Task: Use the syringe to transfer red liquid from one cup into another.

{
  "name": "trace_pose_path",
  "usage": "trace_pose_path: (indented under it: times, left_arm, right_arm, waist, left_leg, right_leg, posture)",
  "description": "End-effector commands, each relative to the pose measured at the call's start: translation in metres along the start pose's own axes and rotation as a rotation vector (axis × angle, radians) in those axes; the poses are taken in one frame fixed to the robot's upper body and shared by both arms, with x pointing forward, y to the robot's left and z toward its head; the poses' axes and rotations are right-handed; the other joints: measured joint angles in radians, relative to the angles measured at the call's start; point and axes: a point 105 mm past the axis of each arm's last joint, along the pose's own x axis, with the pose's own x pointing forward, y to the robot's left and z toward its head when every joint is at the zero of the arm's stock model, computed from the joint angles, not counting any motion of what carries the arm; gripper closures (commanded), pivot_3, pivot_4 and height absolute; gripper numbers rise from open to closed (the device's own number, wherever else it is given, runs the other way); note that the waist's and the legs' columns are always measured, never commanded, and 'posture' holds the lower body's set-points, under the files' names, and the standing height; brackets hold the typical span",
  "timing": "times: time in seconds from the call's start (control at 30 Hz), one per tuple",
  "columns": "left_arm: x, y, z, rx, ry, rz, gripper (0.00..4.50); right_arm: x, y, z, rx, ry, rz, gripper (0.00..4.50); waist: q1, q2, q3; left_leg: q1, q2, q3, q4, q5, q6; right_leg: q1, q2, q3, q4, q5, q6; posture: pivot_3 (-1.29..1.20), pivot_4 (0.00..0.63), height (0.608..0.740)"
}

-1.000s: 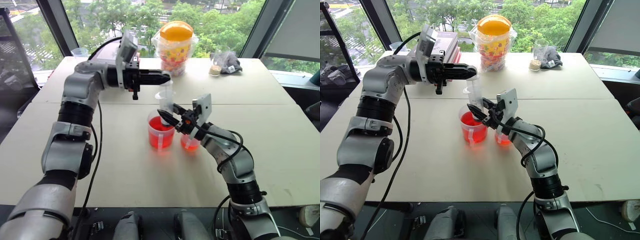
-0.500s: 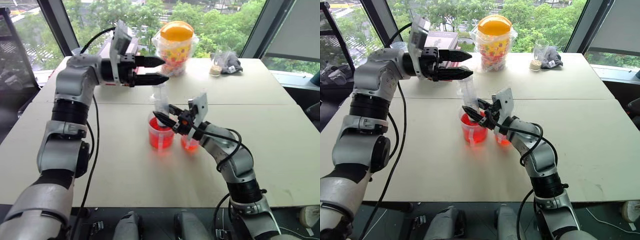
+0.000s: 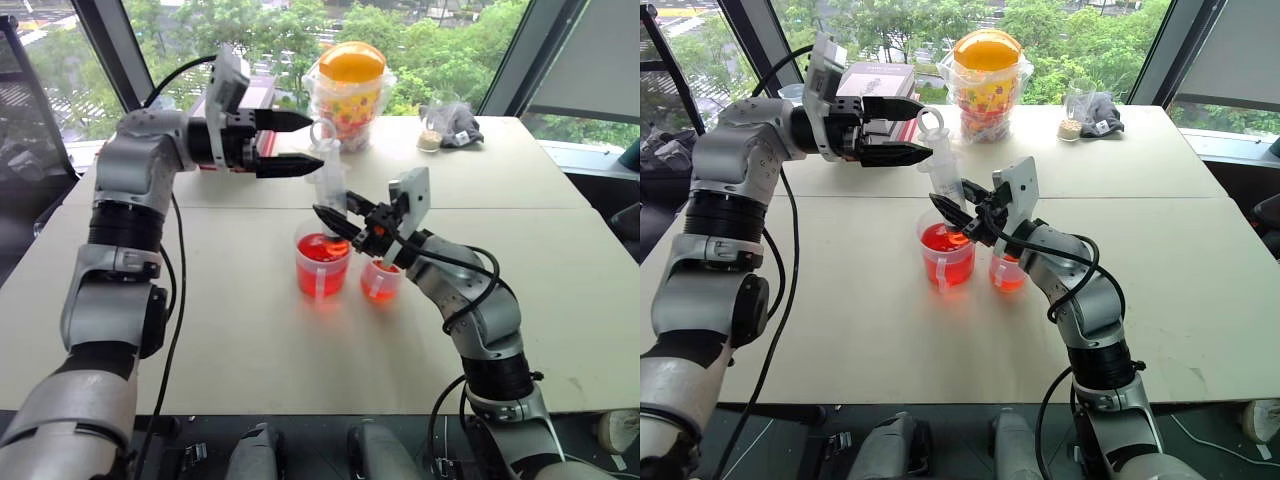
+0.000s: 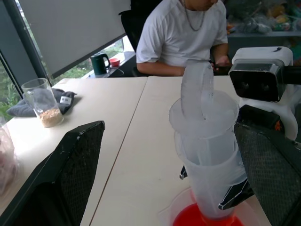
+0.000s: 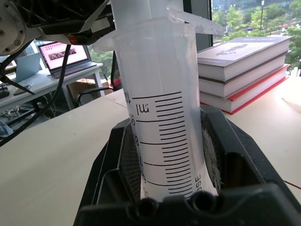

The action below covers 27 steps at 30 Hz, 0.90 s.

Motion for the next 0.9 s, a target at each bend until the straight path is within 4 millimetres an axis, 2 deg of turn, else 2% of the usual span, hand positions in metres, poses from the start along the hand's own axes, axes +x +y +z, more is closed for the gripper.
trace_pose_path:
  times: [0.03, 0.17, 0.23, 0.37, 0.57, 0.67, 0.77, 0.83, 0.9]
  left_arm:
    - [-0.018, 0.009, 0.012, 0.024, -0.031, 0.077, 0.05]
    - [-0.019, 0.012, 0.013, 0.026, -0.042, 0.091, 0.05]
    - [-0.02, 0.015, 0.021, 0.02, -0.081, 0.1, 0.05]
    - [-0.023, 0.022, 0.032, 0.017, -0.126, 0.113, 0.05]
    - [-0.011, 0.022, 0.024, 0.019, -0.109, 0.073, 0.05]
    - [0.006, 0.015, 0.018, 0.007, -0.11, 0.011, 0.05]
    - [0.014, 0.012, 0.017, 0.002, -0.116, -0.019, 0.05]
    - [0.025, 0.008, 0.022, 0.008, -0.14, -0.056, 0.05]
    - [0.033, 0.006, 0.027, 0.015, -0.16, -0.077, 0.05]
  right_arm:
    - [-0.005, 0.001, 0.047, -0.03, -0.161, -0.006, 3.06]
    - [-0.012, -0.01, 0.077, -0.003, -0.245, -0.055, 3.06]
    - [-0.017, -0.014, 0.088, 0.002, -0.267, -0.074, 3.06]
    - [-0.026, -0.018, 0.098, -0.036, -0.266, -0.104, 3.06]
    - [-0.041, -0.024, 0.109, -0.086, -0.261, -0.163, 3.06]
    - [-0.058, -0.025, 0.103, -0.087, -0.236, -0.212, 3.06]
    - [-0.066, -0.026, 0.091, -0.069, -0.207, -0.247, 3.06]
    - [-0.072, -0.027, 0.07, -0.039, -0.164, -0.281, 3.06]
    - [-0.075, -0.026, 0.058, -0.027, -0.142, -0.294, 3.06]
  waist:
    - [0.0, 0.0, 0.0]
    - [0.002, 0.0, 0.0]
    - [0.003, 0.0, 0.0]
    - [0.004, 0.0, 0.0]
    - [0.003, 0.0, 0.0]
    - [0.009, 0.0, 0.0]
    - [0.006, 0.0, 0.0]
    - [0.004, 0.0, 0.0]
    - [0.004, 0.0, 0.0]
  left_leg:
    - [0.0, 0.0, 0.0, 0.0, 0.0, 0.0]
    - [0.0, 0.0, 0.0, 0.0, 0.0, 0.0]
    - [0.0, 0.0, 0.0, 0.0, 0.0, 0.0]
    - [0.0, 0.0, 0.0, 0.0, 0.0, 0.0]
    - [0.0, 0.0, 0.0, 0.0, 0.0, 0.0]
    - [-0.001, 0.0, 0.0, 0.0, 0.0, 0.0]
    - [-0.002, 0.0, 0.0, 0.0, 0.0, 0.0]
    - [-0.002, -0.001, 0.0, 0.0, 0.0, 0.0]
    - [-0.001, 0.0, -0.001, 0.0, 0.0, 0.0]
  right_leg:
    - [0.0, 0.0, 0.0, 0.0, 0.0, 0.0]
    - [0.0, 0.0, 0.0, 0.0, 0.0, 0.0]
    - [0.0, -0.001, 0.0, 0.0, 0.0, 0.0]
    - [0.0, -0.001, -0.001, 0.0, 0.0, 0.0]
    - [0.0, -0.001, -0.001, -0.001, 0.0, 0.0]
    - [0.0, -0.001, -0.001, -0.001, 0.0, 0.0]
    - [0.0, -0.001, -0.001, -0.002, 0.0, 0.0]
    - [0.0, -0.001, -0.001, -0.002, 0.0, 0.0]
    - [0.0, -0.001, -0.001, -0.002, 0.0, 0.0]
  posture:
    - [0.0, 0.15, 0.74]
    - [0.0, 0.15, 0.74]
    - [0.0, 0.15, 0.74]
    - [0.0, 0.15, 0.74]
    - [0.0, 0.15, 0.74]
    - [0.0, 0.15, 0.74]
    - [0.0, 0.15, 0.74]
    - [0.0, 0.15, 0.74]
    - [0.0, 0.15, 0.74]
